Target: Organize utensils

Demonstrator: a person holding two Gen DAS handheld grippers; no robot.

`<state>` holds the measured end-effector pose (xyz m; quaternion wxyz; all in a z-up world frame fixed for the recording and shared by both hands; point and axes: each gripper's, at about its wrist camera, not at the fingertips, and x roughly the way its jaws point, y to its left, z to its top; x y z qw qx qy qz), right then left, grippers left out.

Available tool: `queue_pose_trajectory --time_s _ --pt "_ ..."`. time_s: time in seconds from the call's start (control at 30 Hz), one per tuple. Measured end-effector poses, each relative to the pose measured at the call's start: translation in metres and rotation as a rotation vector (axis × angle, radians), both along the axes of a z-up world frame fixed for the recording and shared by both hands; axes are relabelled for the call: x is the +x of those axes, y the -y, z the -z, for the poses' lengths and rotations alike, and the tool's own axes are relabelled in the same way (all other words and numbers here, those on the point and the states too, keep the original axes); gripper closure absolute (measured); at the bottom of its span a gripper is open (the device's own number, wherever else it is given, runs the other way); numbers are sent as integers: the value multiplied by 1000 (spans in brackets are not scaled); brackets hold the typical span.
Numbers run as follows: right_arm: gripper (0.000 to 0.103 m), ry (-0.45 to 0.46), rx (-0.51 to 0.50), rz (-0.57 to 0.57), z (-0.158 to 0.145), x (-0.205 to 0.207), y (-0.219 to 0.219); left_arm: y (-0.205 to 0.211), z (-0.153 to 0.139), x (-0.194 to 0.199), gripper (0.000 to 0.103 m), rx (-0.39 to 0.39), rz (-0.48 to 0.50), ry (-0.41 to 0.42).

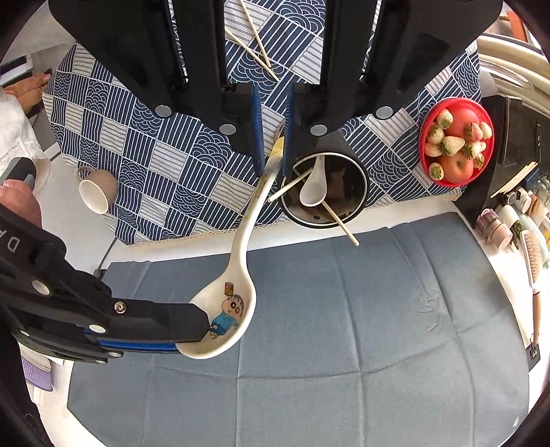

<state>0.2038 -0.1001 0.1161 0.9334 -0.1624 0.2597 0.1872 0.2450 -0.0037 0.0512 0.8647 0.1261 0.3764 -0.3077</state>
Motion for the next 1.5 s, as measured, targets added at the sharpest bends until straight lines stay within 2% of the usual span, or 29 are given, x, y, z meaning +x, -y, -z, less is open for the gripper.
queue_pose_trajectory --time_s 0.23,0.6,0.63,0.7,0.73,0.8,0.87,0.93,0.97,1.17,1.27,1.5 --pt "96 -3 -17 50 3 24 -4 7 8 33 92 13 24 -13" --pt "96 -57 -32 76 21 57 -11 0 33 61 91 -25 13 -75" --pt "95 -64 -29 75 23 60 -12 0 35 62 89 -24 5 -72" --pt "95 -67 -31 70 26 61 -12 -2 37 62 72 -14 1 -62" --pt "91 -64 -42 75 28 61 -11 -3 39 61 66 -5 -1 -53" --pt "79 -57 -61 94 32 61 -9 -6 42 57 43 14 -8 -34" --pt "43 -69 -42 108 36 61 -1 -11 45 53 31 24 -19 -22" --pt "32 -65 -24 120 39 58 6 -17 48 50 22 28 -47 -14" --pt "30 -74 -19 124 41 57 9 -21 51 48 19 27 -61 -17" --pt "19 -131 -17 159 61 51 21 -38 67 37 17 48 -131 -57" --pt "19 -162 -21 160 74 46 23 -44 75 28 12 62 -152 -77" --pt "18 -249 -53 133 111 35 15 -56 97 1 12 124 -166 -111"
